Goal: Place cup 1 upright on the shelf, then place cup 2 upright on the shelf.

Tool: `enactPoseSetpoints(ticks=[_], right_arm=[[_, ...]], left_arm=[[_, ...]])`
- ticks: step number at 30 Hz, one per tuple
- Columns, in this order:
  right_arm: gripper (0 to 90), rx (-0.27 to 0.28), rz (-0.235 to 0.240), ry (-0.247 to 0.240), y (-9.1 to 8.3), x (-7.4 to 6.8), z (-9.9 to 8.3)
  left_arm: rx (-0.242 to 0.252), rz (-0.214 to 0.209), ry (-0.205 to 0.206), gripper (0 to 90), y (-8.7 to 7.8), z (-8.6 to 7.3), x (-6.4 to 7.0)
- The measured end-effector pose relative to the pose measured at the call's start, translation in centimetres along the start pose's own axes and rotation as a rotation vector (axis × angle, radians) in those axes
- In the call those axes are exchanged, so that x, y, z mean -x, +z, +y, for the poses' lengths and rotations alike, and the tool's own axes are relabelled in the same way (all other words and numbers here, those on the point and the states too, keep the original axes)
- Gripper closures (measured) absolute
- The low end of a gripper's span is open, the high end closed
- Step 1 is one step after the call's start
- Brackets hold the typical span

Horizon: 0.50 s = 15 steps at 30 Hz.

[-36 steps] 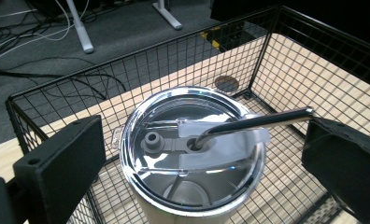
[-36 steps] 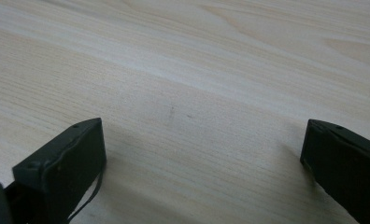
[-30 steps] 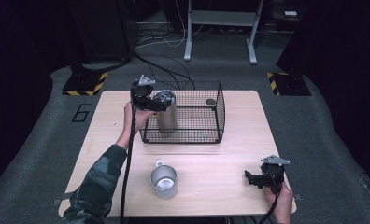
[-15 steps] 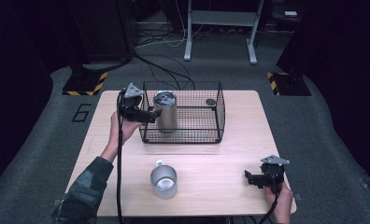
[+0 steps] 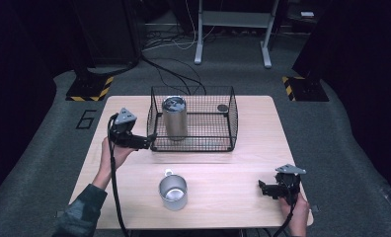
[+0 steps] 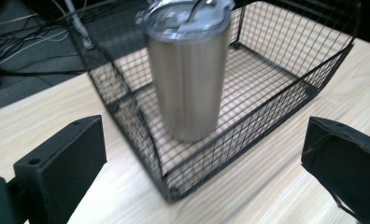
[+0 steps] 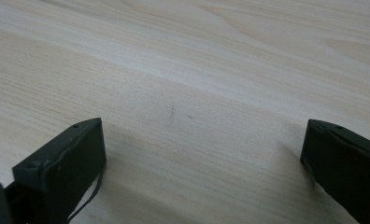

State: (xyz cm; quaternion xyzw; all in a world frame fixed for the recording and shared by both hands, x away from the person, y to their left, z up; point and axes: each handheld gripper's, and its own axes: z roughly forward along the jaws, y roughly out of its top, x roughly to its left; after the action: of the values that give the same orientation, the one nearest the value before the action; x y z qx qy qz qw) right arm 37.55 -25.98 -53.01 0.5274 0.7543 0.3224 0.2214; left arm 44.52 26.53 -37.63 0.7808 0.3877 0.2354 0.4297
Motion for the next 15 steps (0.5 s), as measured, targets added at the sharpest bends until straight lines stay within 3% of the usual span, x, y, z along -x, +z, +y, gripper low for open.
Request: enactPoseSetpoints(ticks=[5, 10, 12, 13, 15], right_arm=[[0.0, 0.001, 0.000, -0.001, 0.0, 0.0, 0.0], [0.0, 0.001, 0.000, -0.001, 0.0, 0.0, 0.0], [0.0, 0.001, 0.000, -0.001, 0.0, 0.0, 0.0], [0.0, 0.001, 0.000, -0.001, 0.0, 0.0, 0.0], [0.0, 0.001, 0.000, -0.001, 0.0, 0.0, 0.0]], left_arm=[[-0.024, 0.027, -0.018, 0.0, -0.5, -2.1, -1.0], [-0.039, 0.048, -0.075, 0.0, -1.0, -4.8, -2.6], [-0.074, 0.067, -0.097, 0.0, -0.7, -6.7, -3.5], [-0.074, 0.067, -0.097, 0.0, -0.7, -6.7, -3.5], [-0.103, 0.076, -0.119, 0.0, -0.1, -8.2, -4.3]])
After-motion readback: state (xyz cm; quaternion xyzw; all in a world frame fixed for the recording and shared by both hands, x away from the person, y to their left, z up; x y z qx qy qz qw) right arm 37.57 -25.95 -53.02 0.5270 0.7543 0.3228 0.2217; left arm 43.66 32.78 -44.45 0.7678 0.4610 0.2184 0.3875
